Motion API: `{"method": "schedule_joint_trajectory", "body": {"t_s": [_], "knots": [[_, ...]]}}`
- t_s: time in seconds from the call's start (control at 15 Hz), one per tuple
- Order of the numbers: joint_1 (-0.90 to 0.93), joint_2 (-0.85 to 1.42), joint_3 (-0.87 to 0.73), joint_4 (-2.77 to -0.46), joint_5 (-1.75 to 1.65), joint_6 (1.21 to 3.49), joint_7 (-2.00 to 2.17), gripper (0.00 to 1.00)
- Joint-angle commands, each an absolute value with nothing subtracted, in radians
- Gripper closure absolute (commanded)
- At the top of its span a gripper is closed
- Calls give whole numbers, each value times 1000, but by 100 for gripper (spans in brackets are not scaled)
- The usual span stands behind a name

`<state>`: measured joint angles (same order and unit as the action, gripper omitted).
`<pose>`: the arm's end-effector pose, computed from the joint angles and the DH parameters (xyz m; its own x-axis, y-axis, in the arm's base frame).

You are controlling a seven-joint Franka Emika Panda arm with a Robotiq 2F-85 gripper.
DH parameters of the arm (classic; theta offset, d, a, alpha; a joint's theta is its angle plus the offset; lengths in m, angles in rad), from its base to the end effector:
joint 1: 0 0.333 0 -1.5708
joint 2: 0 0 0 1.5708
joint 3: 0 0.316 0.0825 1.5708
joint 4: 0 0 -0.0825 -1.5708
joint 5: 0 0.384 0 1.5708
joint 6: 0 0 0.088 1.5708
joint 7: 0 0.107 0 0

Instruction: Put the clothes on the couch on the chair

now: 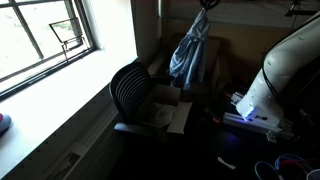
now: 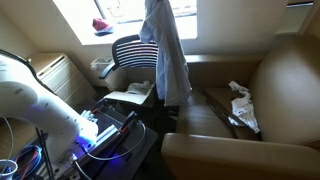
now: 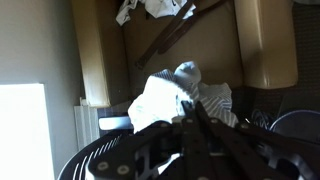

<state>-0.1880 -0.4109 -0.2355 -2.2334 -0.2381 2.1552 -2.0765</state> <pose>0.4131 -0.2107 0.5620 -0.1485 0.9511 -0.2707 0.9558 0.2084 0.2076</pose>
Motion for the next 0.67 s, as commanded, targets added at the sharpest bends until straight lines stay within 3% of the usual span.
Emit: {"method": "schedule_joint_trajectory", "body": {"t_s": [0.0,0.6], "knots": [[-172,-421,-249,-2232,-246,2149,-2067,96],[-92,-543,-274,-2332,-136,2416,-2037,99]]}}
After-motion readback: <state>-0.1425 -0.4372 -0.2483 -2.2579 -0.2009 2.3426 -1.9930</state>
